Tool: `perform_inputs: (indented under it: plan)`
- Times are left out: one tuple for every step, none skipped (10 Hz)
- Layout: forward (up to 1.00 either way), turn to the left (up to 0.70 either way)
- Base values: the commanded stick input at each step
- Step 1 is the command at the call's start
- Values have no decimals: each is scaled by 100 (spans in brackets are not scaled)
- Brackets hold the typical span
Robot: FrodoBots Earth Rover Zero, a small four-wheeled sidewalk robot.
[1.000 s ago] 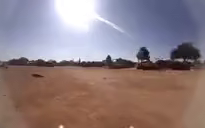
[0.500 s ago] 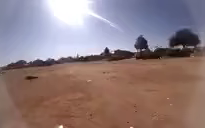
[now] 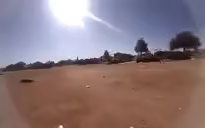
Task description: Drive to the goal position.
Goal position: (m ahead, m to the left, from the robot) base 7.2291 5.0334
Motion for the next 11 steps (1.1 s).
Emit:
perform_inputs:
  plan:
    - [70, -3]
    - [70, -3]
    - [70, -3]
    - [70, 0]
    - [70, 0]
    - [70, 0]
    - [70, 0]
    - [70, 0]
    - [70, 0]
    - [70, 0]
    - [70, 0]
